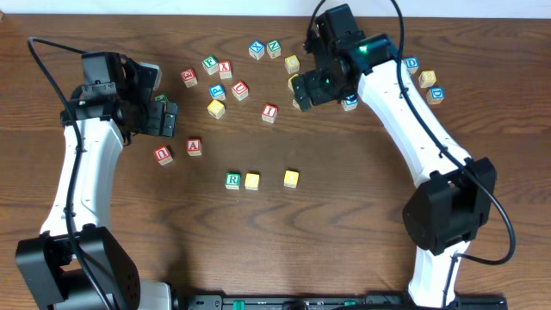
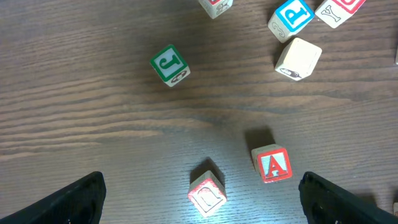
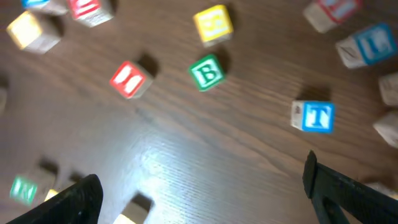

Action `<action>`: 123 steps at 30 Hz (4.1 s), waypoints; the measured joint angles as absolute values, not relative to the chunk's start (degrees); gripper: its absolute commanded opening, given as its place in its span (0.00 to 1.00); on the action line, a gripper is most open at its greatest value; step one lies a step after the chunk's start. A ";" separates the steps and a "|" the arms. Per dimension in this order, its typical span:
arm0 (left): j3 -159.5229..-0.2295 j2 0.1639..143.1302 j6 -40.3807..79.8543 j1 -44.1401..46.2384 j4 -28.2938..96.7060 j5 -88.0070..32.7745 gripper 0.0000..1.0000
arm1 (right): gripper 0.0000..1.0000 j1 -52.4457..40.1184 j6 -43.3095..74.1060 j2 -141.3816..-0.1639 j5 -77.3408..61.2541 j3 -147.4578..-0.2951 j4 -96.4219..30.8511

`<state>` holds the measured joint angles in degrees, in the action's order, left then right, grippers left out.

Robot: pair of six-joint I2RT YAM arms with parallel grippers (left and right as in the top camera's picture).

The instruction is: Spell out ROBOT

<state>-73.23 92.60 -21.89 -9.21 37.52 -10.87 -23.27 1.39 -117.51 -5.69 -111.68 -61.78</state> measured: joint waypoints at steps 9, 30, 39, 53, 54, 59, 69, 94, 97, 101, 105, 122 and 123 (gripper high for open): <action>-73.23 92.60 -21.89 -9.21 37.52 -10.85 0.98 | 0.99 -23.27 -7.75 -117.54 -8.45 -112.44 -60.53; -73.23 92.60 -21.89 -9.21 37.52 -10.87 0.97 | 0.99 -21.87 -12.23 -127.11 -9.69 -112.81 -58.94; -73.23 92.60 -21.89 -9.21 37.52 -10.87 0.97 | 0.99 -21.87 -13.96 -127.11 -10.72 -112.88 -55.81; -73.23 92.60 -21.89 -9.21 37.52 -10.87 0.98 | 0.99 -21.87 -14.79 -128.62 -9.45 -118.02 -57.06; -73.23 92.60 -21.89 -9.21 37.52 -10.87 0.98 | 0.99 -21.87 -14.92 -129.38 -9.47 -118.08 -57.30; -73.23 92.60 -21.91 -9.21 37.50 -10.87 0.98 | 0.98 -21.87 -16.40 -133.88 -10.28 -118.08 -58.39; -73.23 92.60 -21.89 -9.21 37.52 -10.87 0.98 | 0.92 -21.87 -18.48 -135.50 -10.87 -118.02 -57.47; -73.23 92.60 -21.89 -9.21 37.52 -10.85 0.98 | 0.84 -21.87 -25.54 -135.50 -11.84 -118.02 -52.34; -73.23 92.60 -21.89 -9.21 37.52 -10.87 0.97 | 0.84 -21.87 -25.91 -135.50 -11.86 -118.02 -51.90; -73.23 92.60 -21.89 -9.21 37.52 -10.87 0.98 | 0.82 -21.87 -26.04 -135.57 -11.84 -118.02 -51.88; -73.23 92.60 -21.89 -9.21 37.52 -10.87 0.98 | 0.77 -21.87 -26.09 -136.20 -11.86 -118.02 -51.59; -73.23 92.60 -21.89 -9.21 37.52 -10.85 0.98 | 0.64 -21.82 -25.76 -139.70 -12.03 -118.02 -49.47; -73.23 92.60 -21.89 -9.21 37.52 -10.85 0.98 | 0.62 -21.82 -25.78 -139.70 -12.01 -118.02 -49.45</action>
<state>-73.23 92.60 -21.89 -9.21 37.52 -10.85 -21.82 -25.78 -139.70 -12.01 -118.02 -49.45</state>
